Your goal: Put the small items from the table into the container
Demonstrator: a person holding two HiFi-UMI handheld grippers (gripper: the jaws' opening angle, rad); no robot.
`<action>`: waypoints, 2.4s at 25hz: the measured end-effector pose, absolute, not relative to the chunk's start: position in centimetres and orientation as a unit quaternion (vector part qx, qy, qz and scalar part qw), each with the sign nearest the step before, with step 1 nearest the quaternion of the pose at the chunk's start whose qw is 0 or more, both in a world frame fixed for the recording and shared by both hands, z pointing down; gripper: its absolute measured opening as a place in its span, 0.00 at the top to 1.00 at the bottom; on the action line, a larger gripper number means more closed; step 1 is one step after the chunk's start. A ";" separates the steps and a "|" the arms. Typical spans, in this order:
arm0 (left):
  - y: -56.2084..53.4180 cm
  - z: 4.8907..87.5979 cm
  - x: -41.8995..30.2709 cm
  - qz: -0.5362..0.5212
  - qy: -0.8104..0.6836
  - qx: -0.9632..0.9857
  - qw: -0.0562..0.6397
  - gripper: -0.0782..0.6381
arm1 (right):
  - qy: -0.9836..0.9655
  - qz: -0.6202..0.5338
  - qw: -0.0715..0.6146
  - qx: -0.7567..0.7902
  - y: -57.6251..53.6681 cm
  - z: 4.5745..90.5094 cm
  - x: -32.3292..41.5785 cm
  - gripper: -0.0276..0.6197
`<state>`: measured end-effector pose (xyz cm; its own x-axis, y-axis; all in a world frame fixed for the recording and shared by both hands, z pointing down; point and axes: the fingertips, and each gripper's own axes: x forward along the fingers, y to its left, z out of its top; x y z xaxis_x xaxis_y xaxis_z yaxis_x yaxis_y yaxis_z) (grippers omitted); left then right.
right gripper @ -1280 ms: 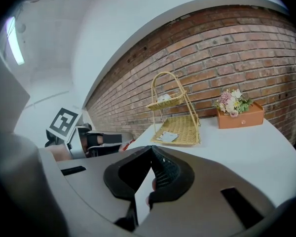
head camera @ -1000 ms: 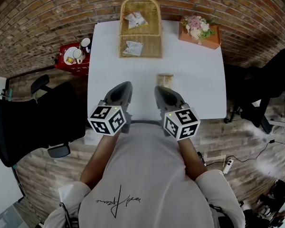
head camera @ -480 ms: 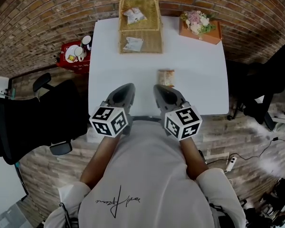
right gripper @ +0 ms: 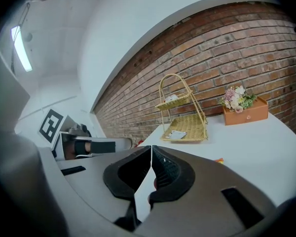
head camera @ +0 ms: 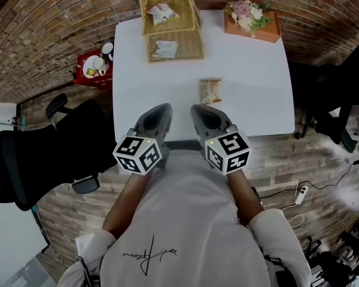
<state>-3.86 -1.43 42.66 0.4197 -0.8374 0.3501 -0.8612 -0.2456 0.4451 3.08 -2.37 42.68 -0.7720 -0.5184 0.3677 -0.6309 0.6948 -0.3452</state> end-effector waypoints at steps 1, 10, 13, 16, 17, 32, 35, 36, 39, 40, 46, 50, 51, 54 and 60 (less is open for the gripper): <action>-1.3 42.9 -3.8 0.023 -0.536 0.790 0.297 0.88 | -0.910 0.235 0.123 0.320 -2.4 42.9 3.3 0.92; -1.2 44.3 -4.0 0.024 -0.521 0.793 0.316 0.88 | -0.893 0.252 0.152 0.341 -3.0 44.9 3.3 0.92; -1.8 44.4 -4.2 0.015 -0.512 0.796 0.322 0.88 | -0.884 0.258 0.169 0.351 -3.5 45.9 3.4 0.92; -2.9 44.5 -4.4 0.006 -0.503 0.801 0.323 0.88 | -0.874 0.256 0.186 0.370 -4.5 46.7 3.9 0.92; -3.3 44.6 -4.5 0.004 -0.501 0.803 0.324 0.88 | -0.870 0.255 0.192 0.375 -4.9 46.9 4.0 0.92; -6.0 43.8 -6.5 0.030 -0.444 0.838 0.316 0.88 | -0.815 0.263 0.280 0.435 -8.1 49.3 4.6 0.74; -6.5 43.5 -6.9 0.036 -0.441 0.844 0.302 0.88 | -0.803 0.256 0.293 0.452 -8.3 49.5 5.0 0.71; -6.7 43.6 -7.0 0.038 -0.441 0.846 0.298 0.88 | -0.799 0.254 0.296 0.458 -8.4 49.6 5.1 0.71; -7.1 43.7 -6.9 0.038 -0.432 0.849 0.301 0.88 | -0.792 0.249 0.305 0.466 -8.6 50.0 5.4 0.68; -7.1 43.7 -6.8 0.037 -0.428 0.851 0.302 0.88 | -0.790 0.250 0.310 0.466 -8.6 50.3 5.6 0.66; -7.2 44.0 -6.3 0.042 -0.418 0.856 0.300 0.88 | -0.772 0.261 0.334 0.474 -8.8 52.2 6.9 0.61; -8.2 44.3 -6.0 0.049 -0.419 0.856 0.298 0.88 | -0.761 0.275 0.341 0.479 -9.4 53.5 7.8 0.61; -8.3 44.3 -6.1 0.049 -0.420 0.856 0.299 0.88 | -0.759 0.280 0.343 0.477 -9.5 53.8 7.9 0.61; -8.7 44.3 -6.6 0.043 -0.425 0.851 0.304 0.88 | -0.755 0.286 0.360 0.468 -9.7 54.8 8.0 0.61; -9.2 44.5 -6.9 0.042 -0.432 0.844 0.314 0.88 | -0.745 0.300 0.378 0.461 -10.3 56.5 8.5 0.61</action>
